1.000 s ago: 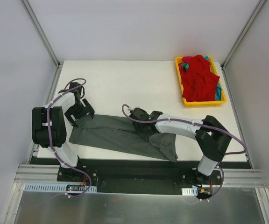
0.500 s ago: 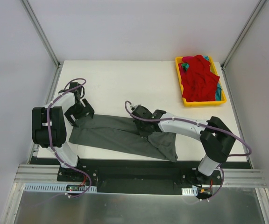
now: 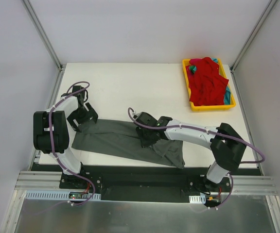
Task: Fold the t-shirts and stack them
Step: Fold the other side of the tshirt into a rectangle
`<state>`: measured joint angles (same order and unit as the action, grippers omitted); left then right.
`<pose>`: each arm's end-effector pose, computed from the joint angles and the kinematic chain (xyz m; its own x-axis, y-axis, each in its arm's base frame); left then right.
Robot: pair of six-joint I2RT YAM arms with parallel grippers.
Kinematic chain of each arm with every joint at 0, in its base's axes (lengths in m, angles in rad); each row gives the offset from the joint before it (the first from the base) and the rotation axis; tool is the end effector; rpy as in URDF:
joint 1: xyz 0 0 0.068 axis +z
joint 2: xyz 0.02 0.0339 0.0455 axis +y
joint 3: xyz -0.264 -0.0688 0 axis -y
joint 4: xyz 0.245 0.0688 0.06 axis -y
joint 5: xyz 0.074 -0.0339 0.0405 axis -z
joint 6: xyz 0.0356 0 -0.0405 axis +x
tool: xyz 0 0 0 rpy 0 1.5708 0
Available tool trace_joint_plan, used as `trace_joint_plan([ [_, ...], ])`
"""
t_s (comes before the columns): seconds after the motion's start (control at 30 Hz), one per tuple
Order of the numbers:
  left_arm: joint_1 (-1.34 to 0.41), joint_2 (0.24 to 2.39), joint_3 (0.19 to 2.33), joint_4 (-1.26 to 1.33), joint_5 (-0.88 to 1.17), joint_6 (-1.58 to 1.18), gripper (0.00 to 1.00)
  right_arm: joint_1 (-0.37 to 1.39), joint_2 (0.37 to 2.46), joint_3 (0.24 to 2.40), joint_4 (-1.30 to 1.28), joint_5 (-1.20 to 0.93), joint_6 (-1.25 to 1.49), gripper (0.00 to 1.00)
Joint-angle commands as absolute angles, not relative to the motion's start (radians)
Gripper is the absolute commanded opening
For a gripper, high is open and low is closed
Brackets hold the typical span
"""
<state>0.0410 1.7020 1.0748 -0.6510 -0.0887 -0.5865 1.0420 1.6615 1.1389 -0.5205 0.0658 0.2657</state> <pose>0.3193 0.0163 0.1752 -0.7601 -0.5829 -0.2872 -0.5847 0.8063 -0.0890 0.1742 0.2935 0.2115 -0.6424 -0.5801 -0.5008 -0.7007 0.7092 0.0774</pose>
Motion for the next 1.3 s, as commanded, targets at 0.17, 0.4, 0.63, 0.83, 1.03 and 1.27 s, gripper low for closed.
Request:
trace_joint_plan([
  [0.17,0.057,1.686,1.100,-0.680,-0.127,-0.584,0.99,1.037,1.527,1.095,-0.429,0.042,0.225,0.78],
  [0.4,0.057,1.690,1.098,-0.680,-0.118,-0.586,0.99,1.017,1.480,1.029,-0.499,0.155,0.157,0.85],
  [0.63,0.057,1.693,1.101,-0.680,-0.127,-0.589,0.99,1.031,1.615,1.071,-0.509,0.185,0.121,0.90],
  [0.83,0.057,1.707,1.101,-0.681,-0.132,-0.592,0.99,1.032,1.596,1.048,-0.569,0.362,0.152,0.86],
  [1.03,0.057,1.713,1.103,-0.681,-0.138,-0.597,0.99,1.032,1.497,0.948,-0.526,0.296,0.126,0.86],
  [1.27,0.058,1.715,1.106,-0.689,-0.150,-0.597,0.99,1.034,1.381,0.862,-0.449,0.208,0.100,0.85],
])
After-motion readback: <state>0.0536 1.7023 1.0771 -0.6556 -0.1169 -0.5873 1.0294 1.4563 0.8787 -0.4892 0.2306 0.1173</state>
